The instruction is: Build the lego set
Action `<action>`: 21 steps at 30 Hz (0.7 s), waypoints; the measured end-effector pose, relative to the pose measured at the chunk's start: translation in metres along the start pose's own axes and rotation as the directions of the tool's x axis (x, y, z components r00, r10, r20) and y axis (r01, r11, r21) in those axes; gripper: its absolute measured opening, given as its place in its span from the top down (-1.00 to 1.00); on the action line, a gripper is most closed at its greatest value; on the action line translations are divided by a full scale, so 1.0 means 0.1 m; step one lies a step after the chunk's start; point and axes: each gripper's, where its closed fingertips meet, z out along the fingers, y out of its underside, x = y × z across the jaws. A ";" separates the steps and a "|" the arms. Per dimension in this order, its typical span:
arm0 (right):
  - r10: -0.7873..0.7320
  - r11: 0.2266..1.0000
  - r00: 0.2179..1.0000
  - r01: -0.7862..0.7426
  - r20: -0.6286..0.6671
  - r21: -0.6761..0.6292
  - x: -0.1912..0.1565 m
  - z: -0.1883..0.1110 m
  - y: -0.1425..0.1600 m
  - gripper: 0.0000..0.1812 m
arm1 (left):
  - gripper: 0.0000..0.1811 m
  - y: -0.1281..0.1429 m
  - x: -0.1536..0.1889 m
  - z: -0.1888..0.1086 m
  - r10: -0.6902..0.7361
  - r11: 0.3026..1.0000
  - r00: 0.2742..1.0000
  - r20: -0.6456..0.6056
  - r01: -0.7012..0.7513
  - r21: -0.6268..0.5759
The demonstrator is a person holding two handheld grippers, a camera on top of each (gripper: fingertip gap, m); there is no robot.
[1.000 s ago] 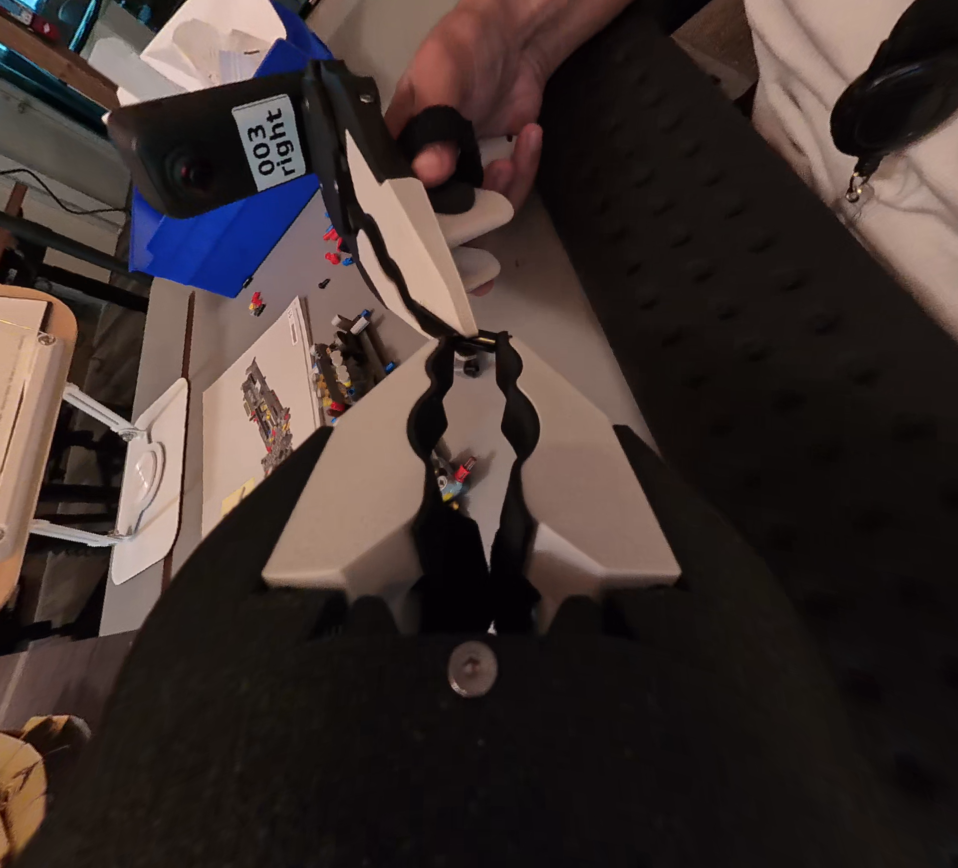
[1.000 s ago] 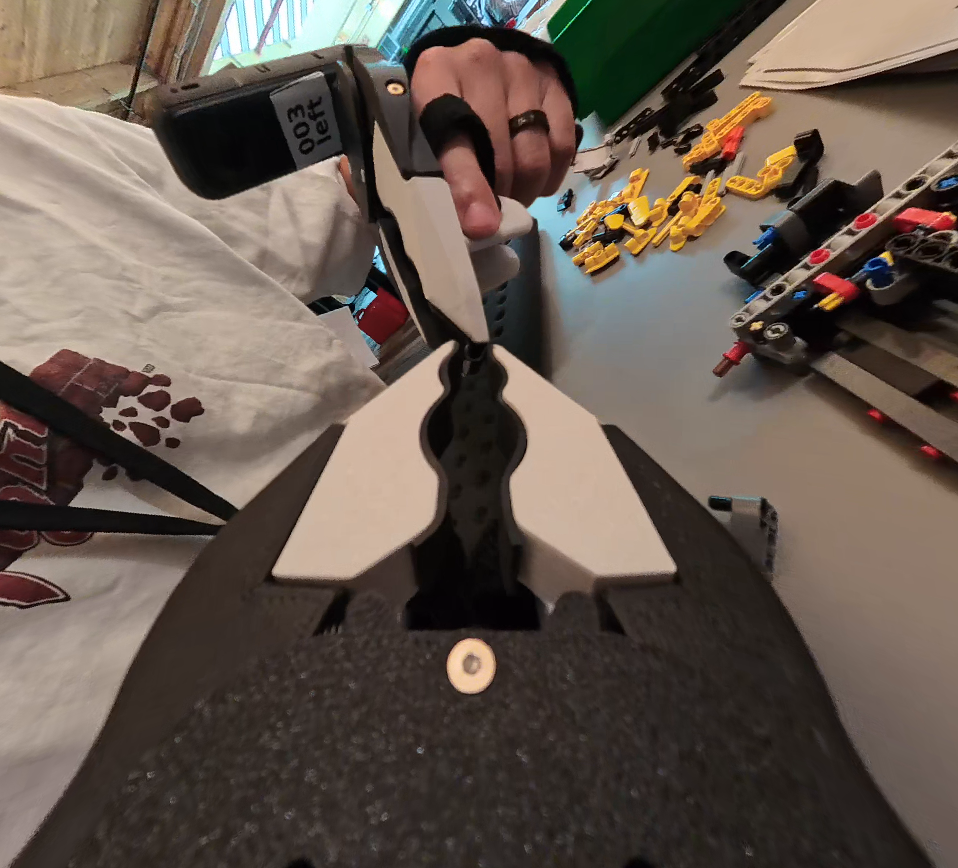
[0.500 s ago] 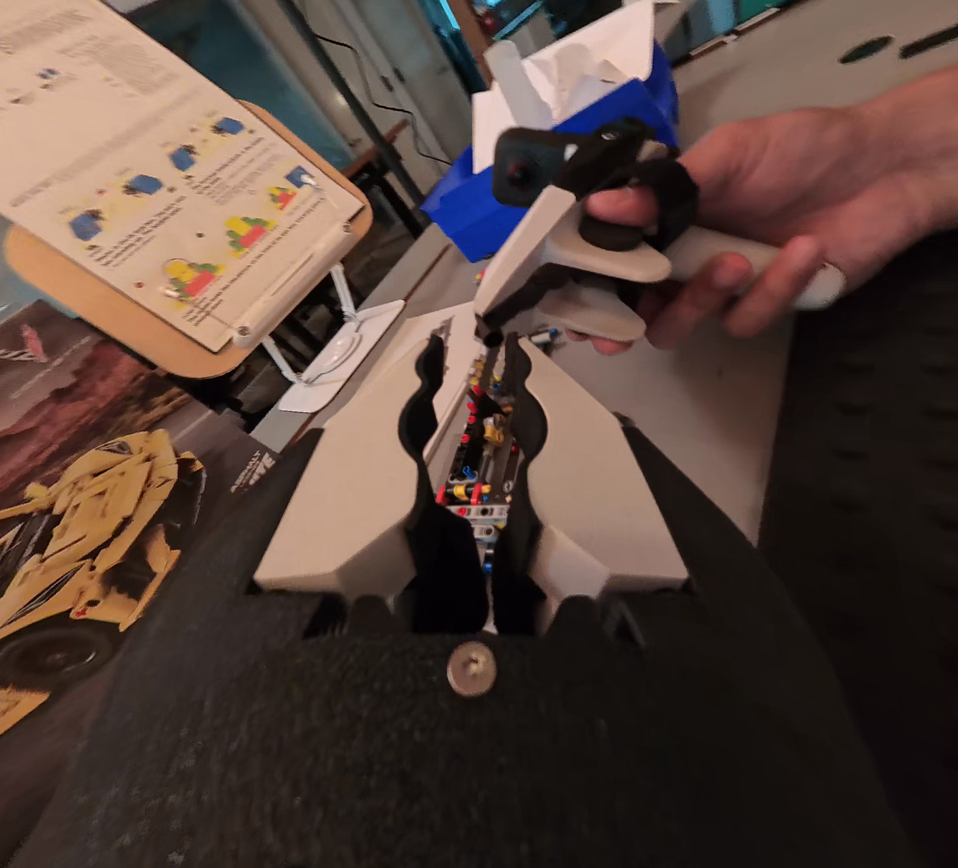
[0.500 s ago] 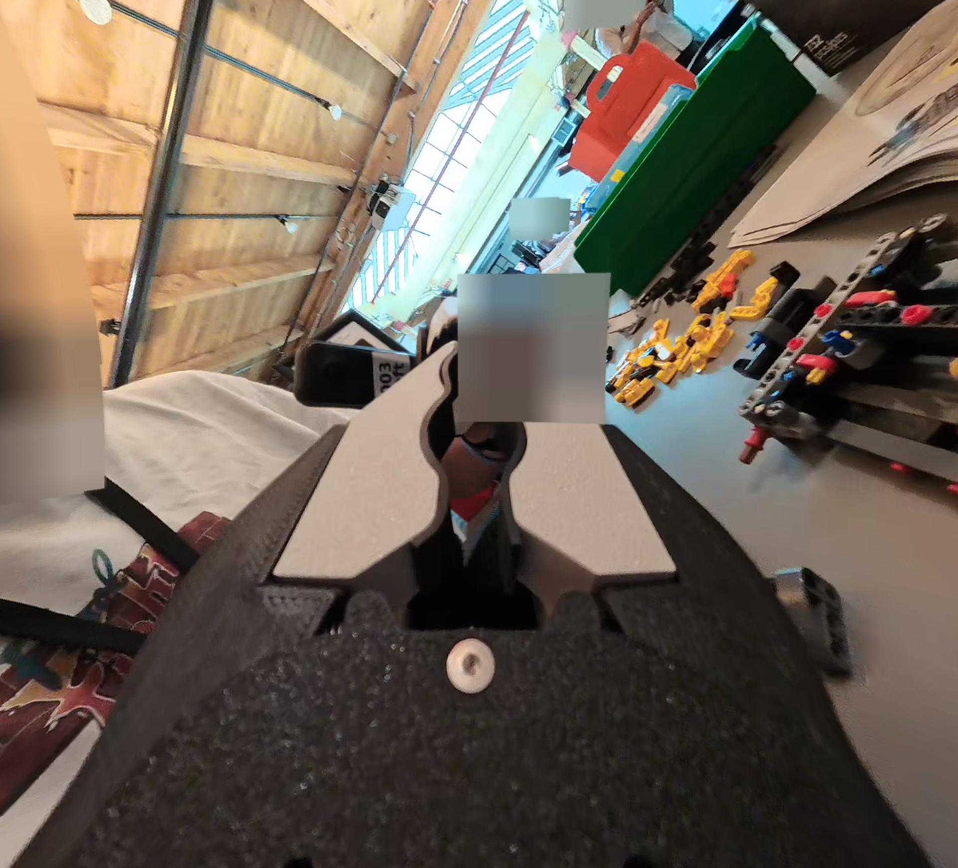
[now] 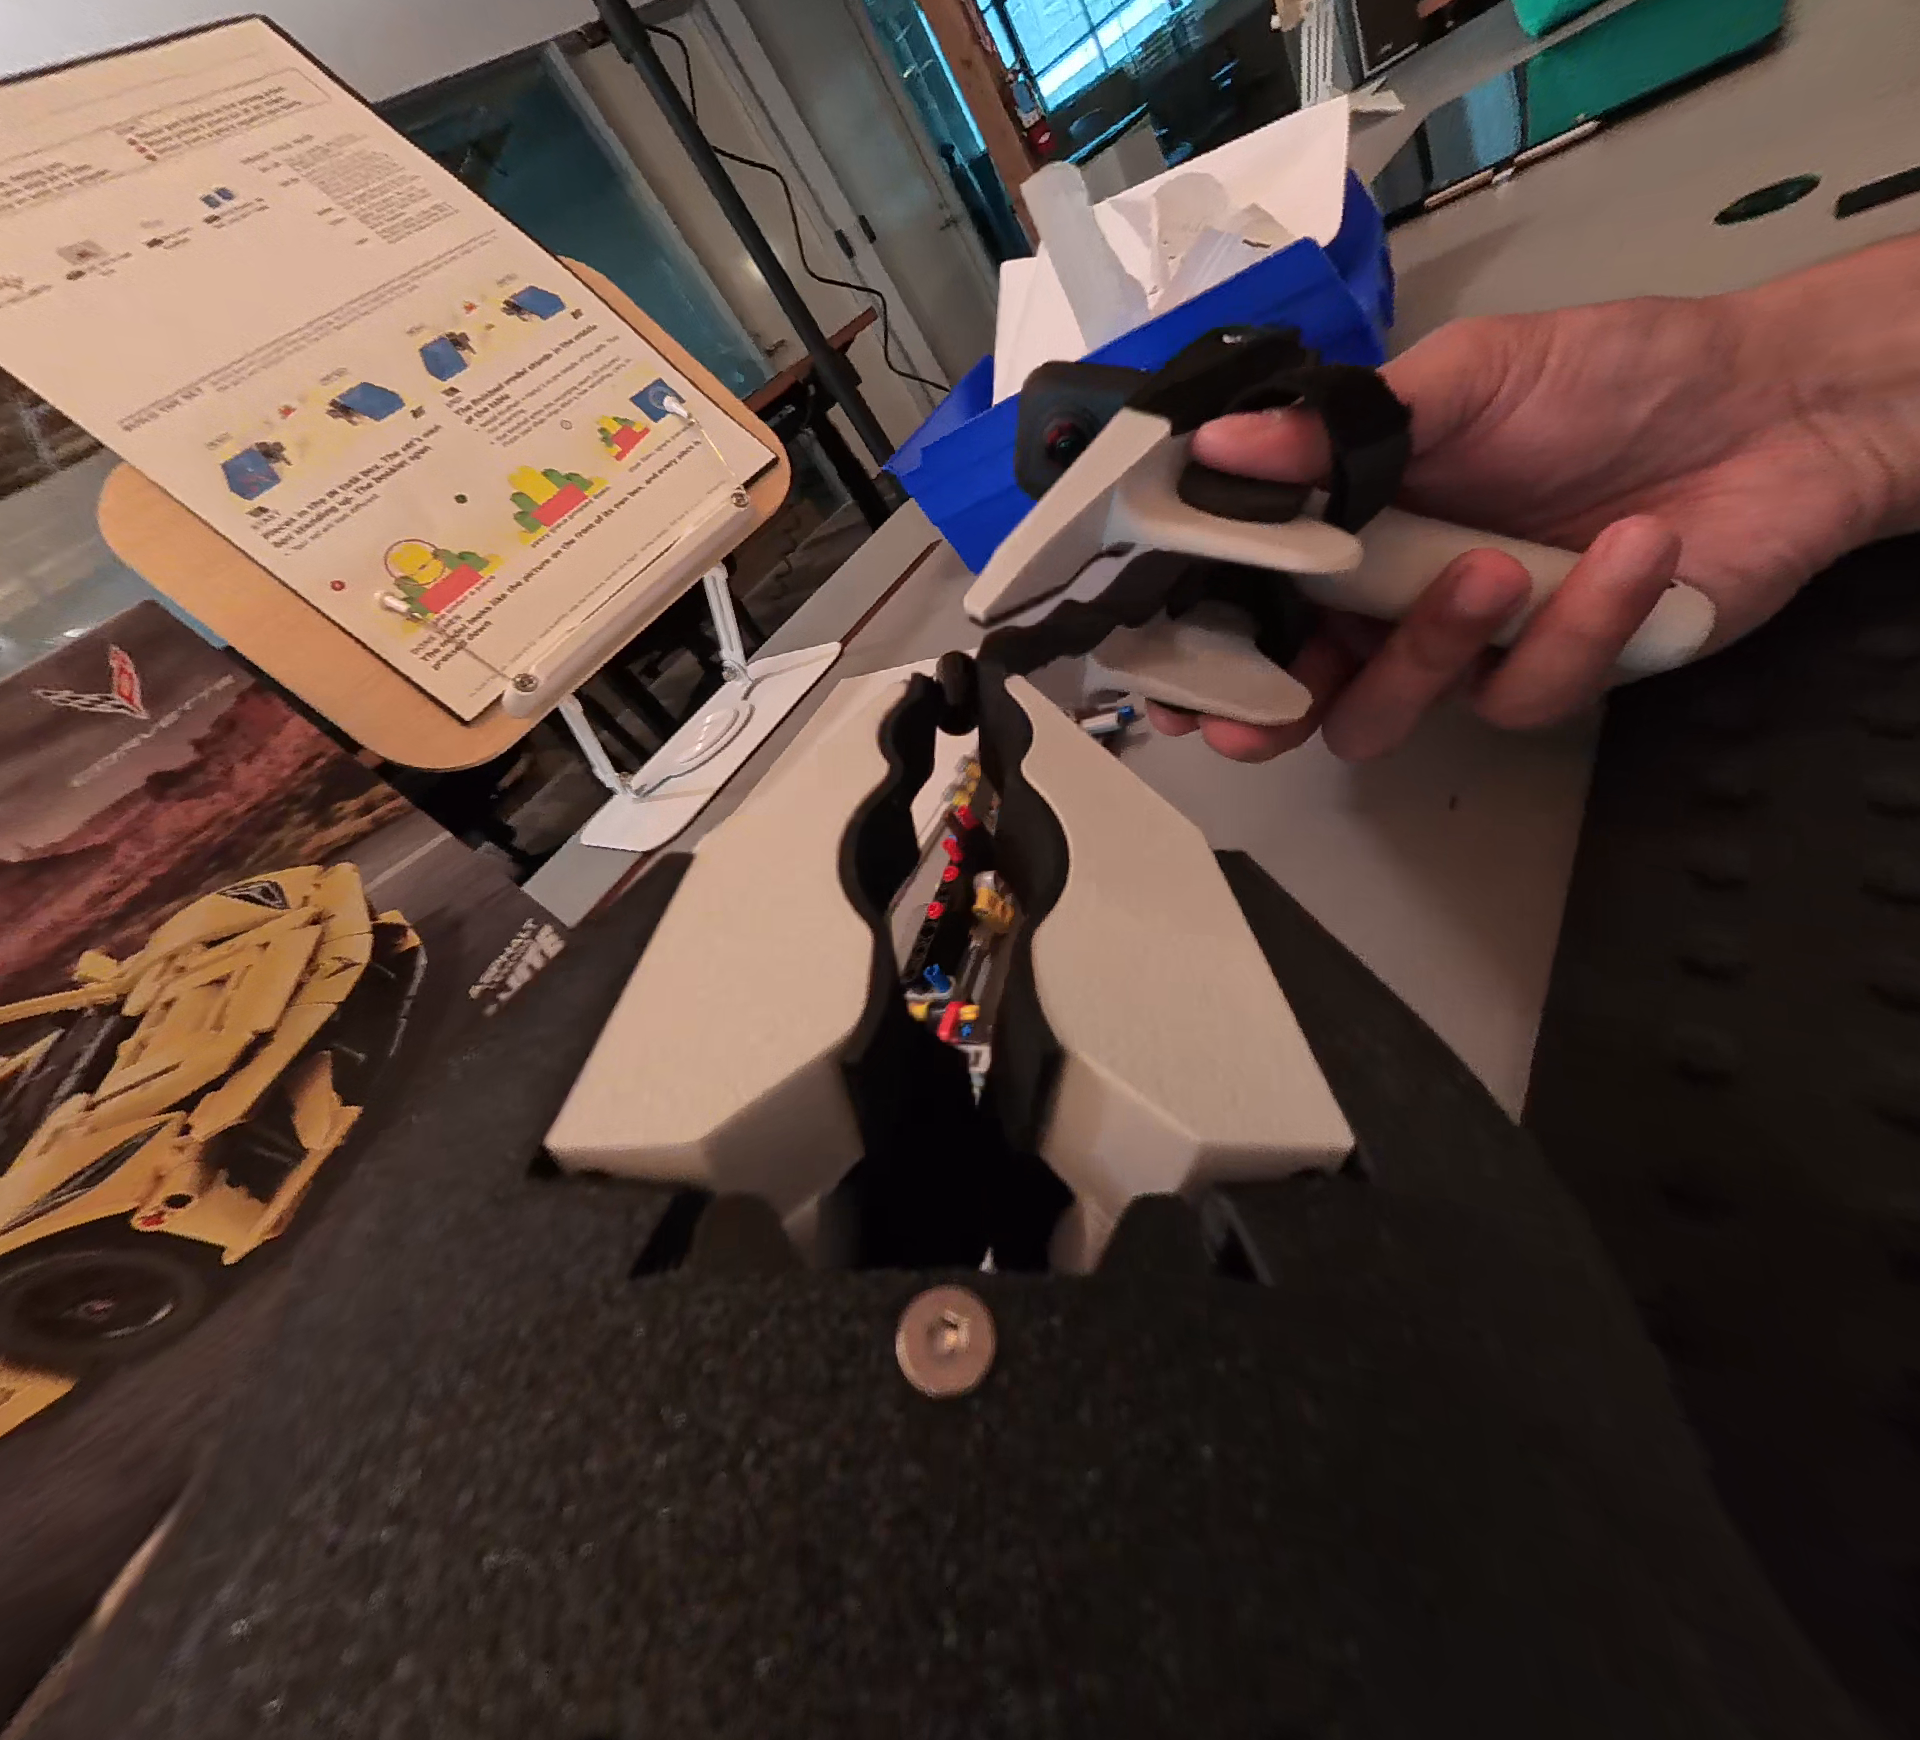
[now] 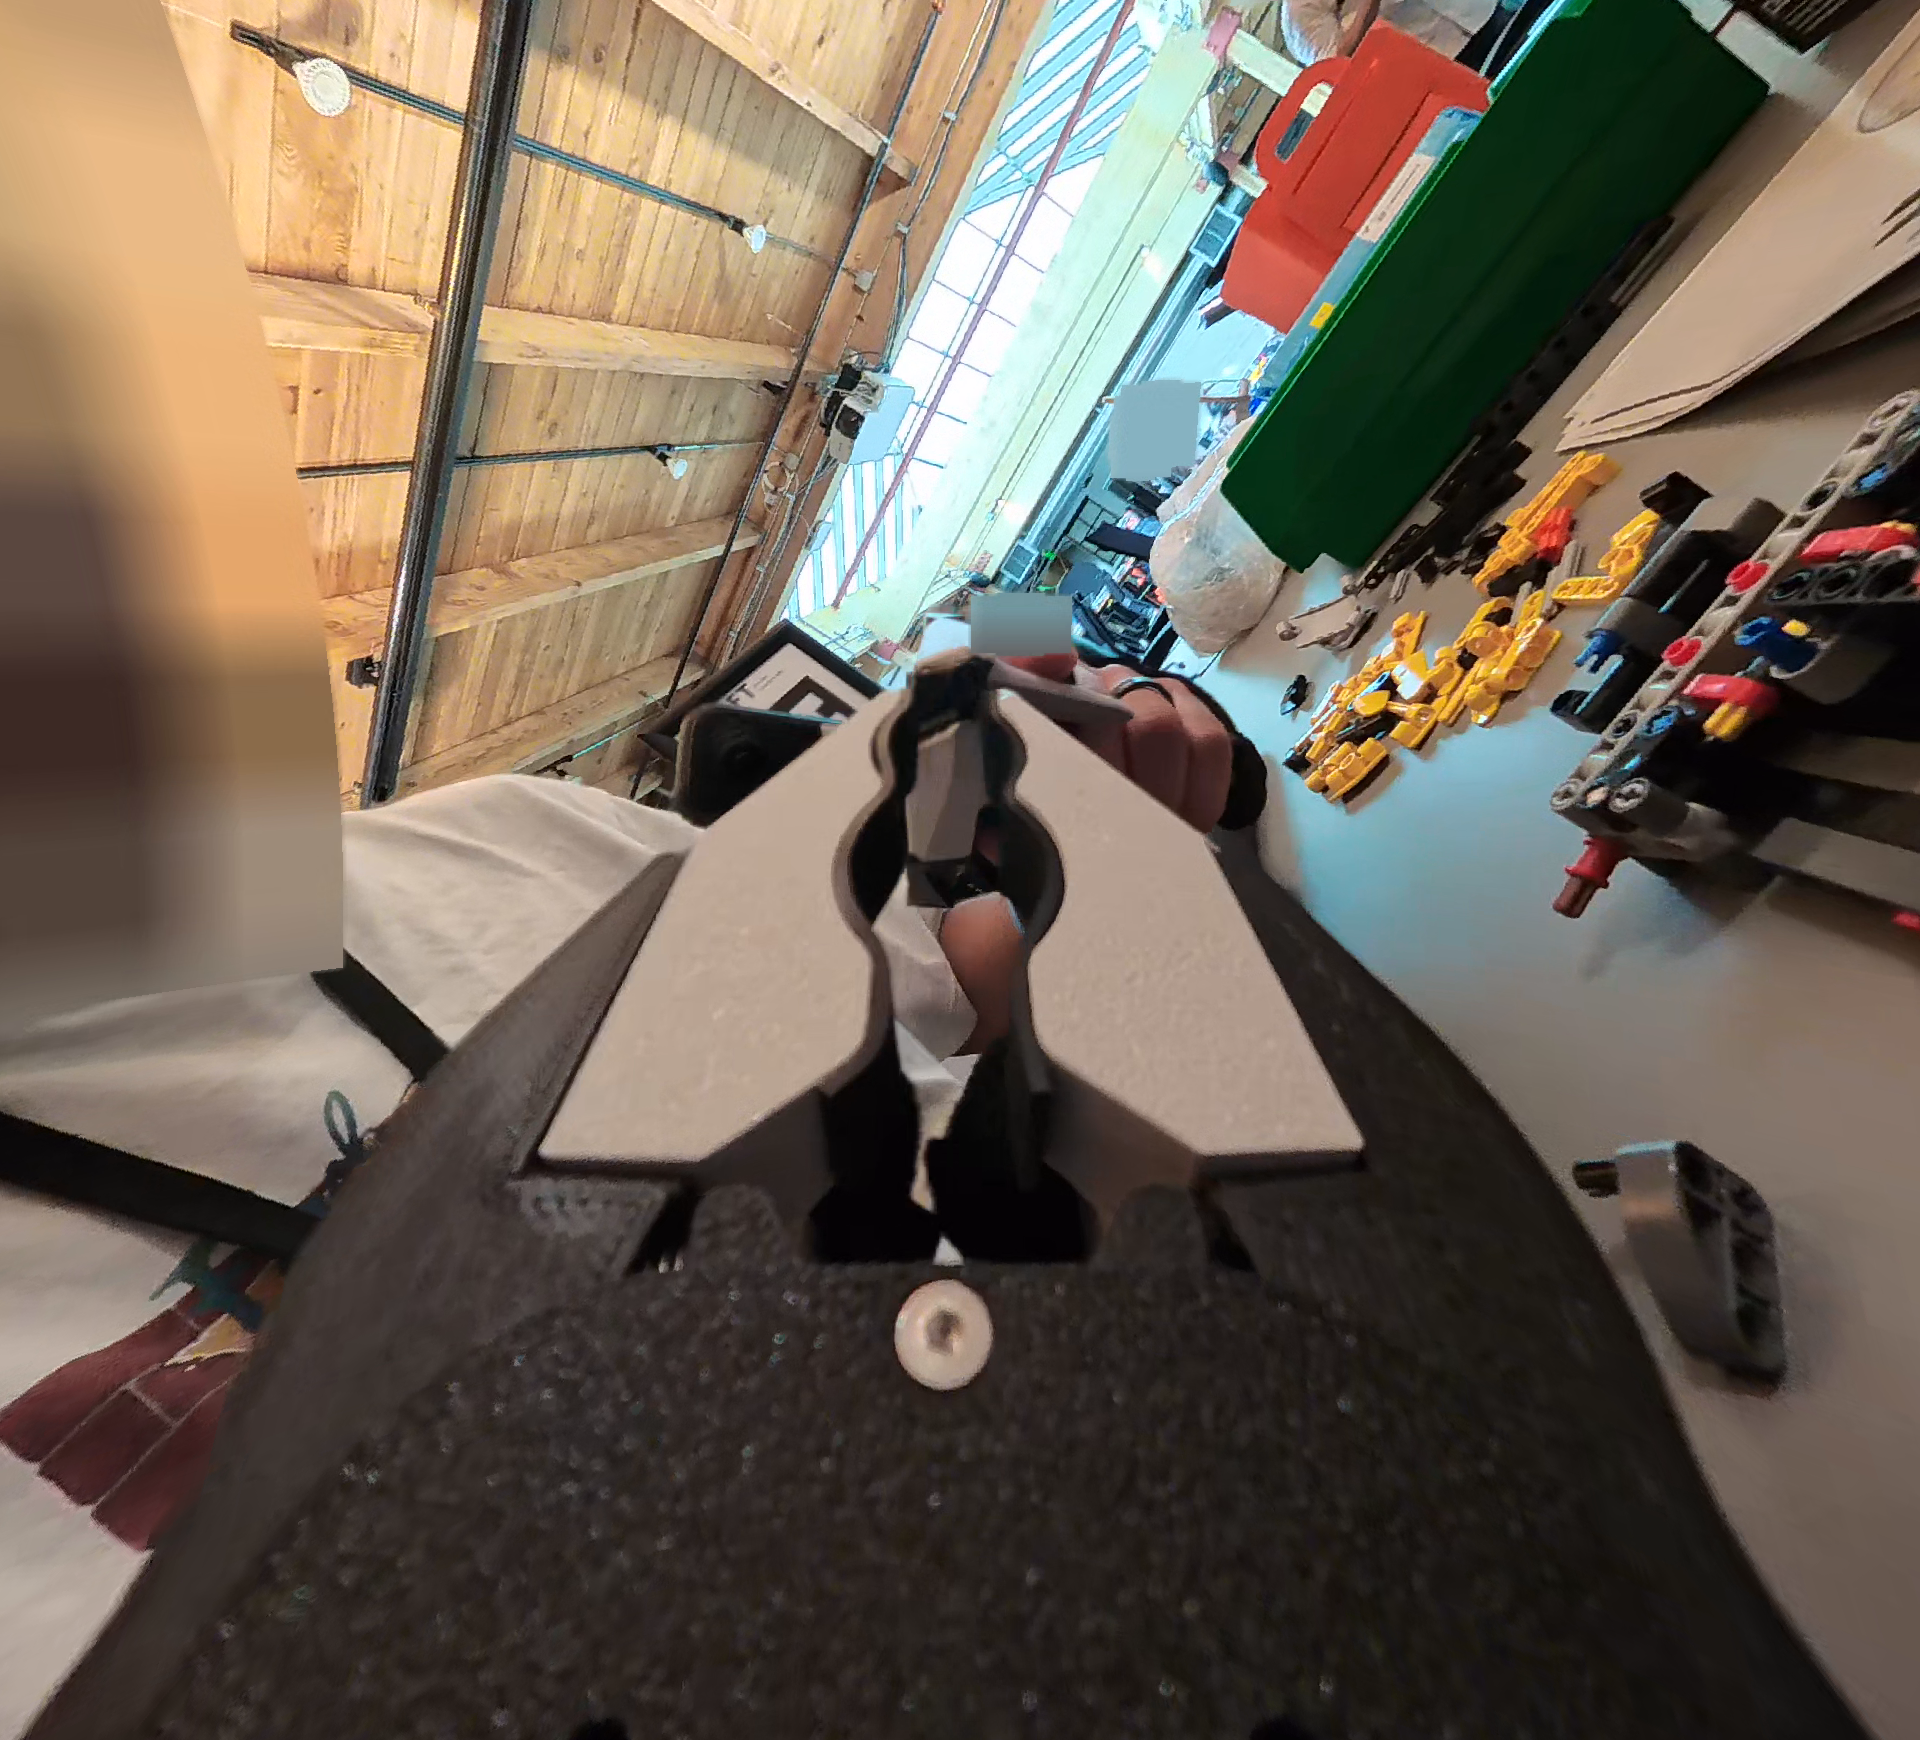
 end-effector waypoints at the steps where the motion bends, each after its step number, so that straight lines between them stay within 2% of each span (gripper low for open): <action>1: 0.008 1.000 1.000 -0.008 0.006 -0.009 0.00 0.01 0.02 0.85 | 0.93 0.00 0.01 -0.01 0.022 1.000 1.000 0.006 -0.022 -0.003; 4: -0.012 0.999 1.000 0.011 -0.015 -0.035 0.02 0.04 0.05 0.93 | 0.93 -0.01 0.05 -0.04 0.055 0.998 0.998 0.000 -0.055 0.005; 12: 0.084 0.994 0.992 -0.076 0.091 -0.084 -0.08 0.05 0.12 0.93 | 0.93 -0.11 0.11 -0.08 0.071 0.996 0.997 -0.013 -0.071 0.056; 16: 0.062 0.995 0.997 -0.058 0.048 -0.078 -0.02 0.05 0.10 0.93 | 0.93 -0.05 0.09 -0.07 0.040 0.999 0.999 -0.030 -0.040 0.019; 18: -0.052 0.996 0.997 0.047 -0.061 -0.074 0.07 -0.02 0.02 0.91 | 0.93 0.03 0.03 -0.09 0.035 0.999 0.999 -0.017 -0.035 -0.016; 19: -0.156 0.986 0.975 0.145 -0.157 -0.080 0.13 -0.12 -0.06 0.89 | 0.93 0.07 -0.03 -0.11 0.011 0.999 1.000 0.000 -0.011 -0.032; 20: -0.310 0.949 0.907 0.275 -0.287 -0.155 0.24 -0.25 -0.09 0.86 | 0.93 0.12 -0.09 -0.14 -0.031 0.998 0.999 0.009 0.031 -0.054; 21: -0.484 0.871 0.787 0.389 -0.383 -0.300 0.37 -0.40 -0.06 0.88 | 0.94 0.19 -0.11 -0.15 -0.084 0.993 0.996 -0.003 0.083 -0.081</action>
